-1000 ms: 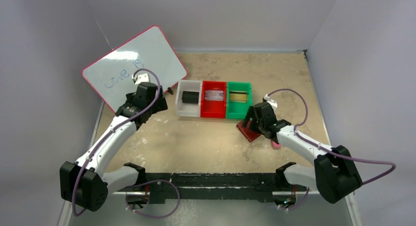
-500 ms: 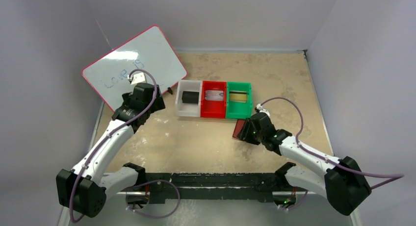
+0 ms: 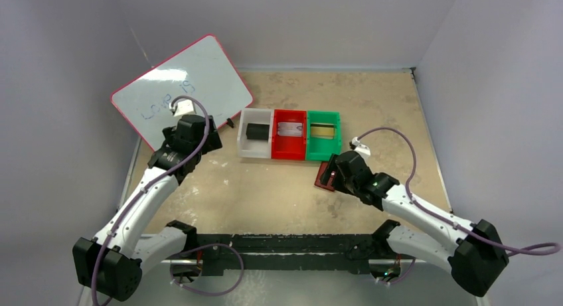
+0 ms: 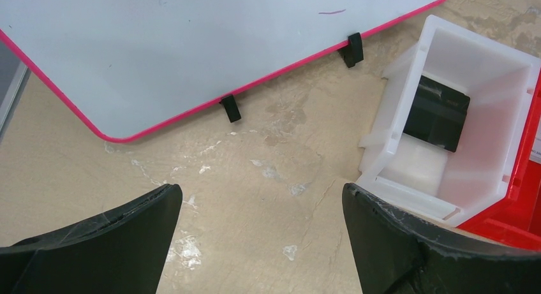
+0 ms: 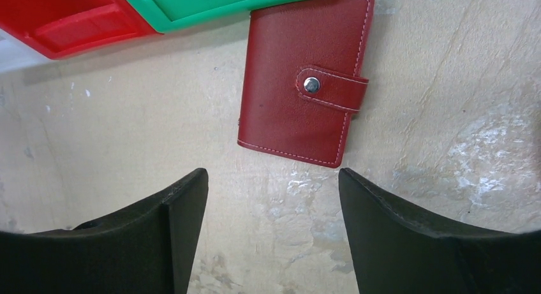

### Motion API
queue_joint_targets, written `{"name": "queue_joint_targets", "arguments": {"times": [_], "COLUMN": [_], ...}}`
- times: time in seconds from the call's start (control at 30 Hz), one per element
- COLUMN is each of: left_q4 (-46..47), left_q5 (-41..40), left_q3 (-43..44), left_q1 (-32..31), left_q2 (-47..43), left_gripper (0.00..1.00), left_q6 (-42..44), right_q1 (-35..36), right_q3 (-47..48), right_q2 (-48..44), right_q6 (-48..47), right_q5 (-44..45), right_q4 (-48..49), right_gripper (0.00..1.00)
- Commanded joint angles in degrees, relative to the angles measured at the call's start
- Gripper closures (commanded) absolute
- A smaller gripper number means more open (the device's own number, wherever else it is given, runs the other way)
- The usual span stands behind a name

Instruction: Take the credit cards out of the card holder

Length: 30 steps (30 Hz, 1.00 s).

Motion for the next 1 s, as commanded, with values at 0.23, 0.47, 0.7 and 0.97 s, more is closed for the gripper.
{"name": "queue_joint_targets", "arguments": {"times": [0.23, 0.47, 0.7, 0.97], "left_q4": [3.88, 4.18, 3.82, 3.46], "left_q5": [2.58, 2.82, 2.41, 5.47], "left_q3": [-1.44, -1.69, -1.74, -2.04], "left_q1": [-0.27, -0.29, -0.31, -0.78], "left_q2": [-1.38, 0.27, 0.72, 0.01], "left_gripper": [0.03, 0.03, 0.03, 0.03], "left_q6": [-0.11, 0.0, 0.39, -1.4], "right_q1": [-0.17, -7.05, -10.0, 4.12], "right_q3": [9.56, 9.36, 5.8, 1.57], "right_q2": [17.22, 21.59, 25.06, 23.45], "right_q6": [7.5, -5.72, -10.23, -1.92], "right_q5": [17.2, 8.52, -0.86, -3.58], "right_q4": [-7.81, 5.12, 13.28, 11.06], "right_gripper": [0.11, 0.14, 0.39, 0.56]}}
